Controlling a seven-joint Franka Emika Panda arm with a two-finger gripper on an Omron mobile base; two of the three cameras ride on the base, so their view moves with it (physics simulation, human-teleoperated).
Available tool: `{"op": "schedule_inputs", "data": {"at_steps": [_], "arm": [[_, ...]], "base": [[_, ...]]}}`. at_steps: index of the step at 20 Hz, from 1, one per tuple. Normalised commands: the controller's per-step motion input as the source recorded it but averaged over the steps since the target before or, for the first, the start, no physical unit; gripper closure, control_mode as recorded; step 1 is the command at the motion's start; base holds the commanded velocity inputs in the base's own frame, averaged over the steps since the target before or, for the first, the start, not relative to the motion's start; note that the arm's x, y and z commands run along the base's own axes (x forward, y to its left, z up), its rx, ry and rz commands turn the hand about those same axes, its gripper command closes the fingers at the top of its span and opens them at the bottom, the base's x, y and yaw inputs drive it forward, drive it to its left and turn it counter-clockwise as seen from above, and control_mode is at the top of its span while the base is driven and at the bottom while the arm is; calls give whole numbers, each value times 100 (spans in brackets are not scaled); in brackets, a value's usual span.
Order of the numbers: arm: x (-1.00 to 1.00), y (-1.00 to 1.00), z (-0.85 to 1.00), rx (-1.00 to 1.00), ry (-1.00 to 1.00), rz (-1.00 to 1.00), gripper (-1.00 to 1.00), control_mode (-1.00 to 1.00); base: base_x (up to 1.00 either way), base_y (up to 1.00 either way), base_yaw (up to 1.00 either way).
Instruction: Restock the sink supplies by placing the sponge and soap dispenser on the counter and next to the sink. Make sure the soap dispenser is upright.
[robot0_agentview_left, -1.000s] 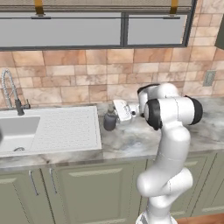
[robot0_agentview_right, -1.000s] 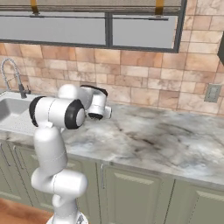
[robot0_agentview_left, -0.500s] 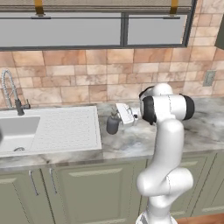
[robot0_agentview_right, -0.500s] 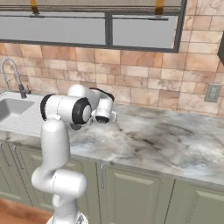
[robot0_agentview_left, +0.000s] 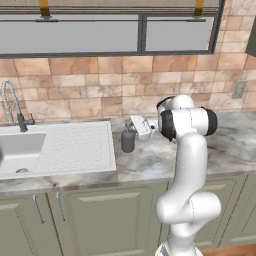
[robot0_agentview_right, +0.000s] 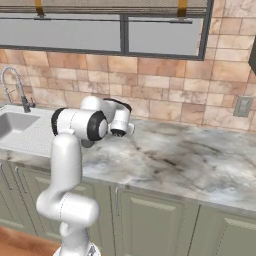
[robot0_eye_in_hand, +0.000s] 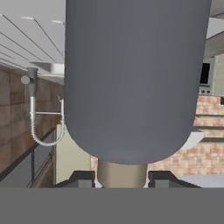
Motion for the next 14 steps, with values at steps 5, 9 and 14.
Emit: {"op": "schedule_inputs", "data": {"at_steps": [5, 9, 14], "arm": [[-32, 0, -11, 0, -5, 0, -100, -100], [-1, 0, -2, 0, -1, 0, -100, -100], [0, 0, 0, 0, 0, 0, -100, -100]], "base": [[0, 0, 0], [0, 0, 0], [0, 0, 0]]}}
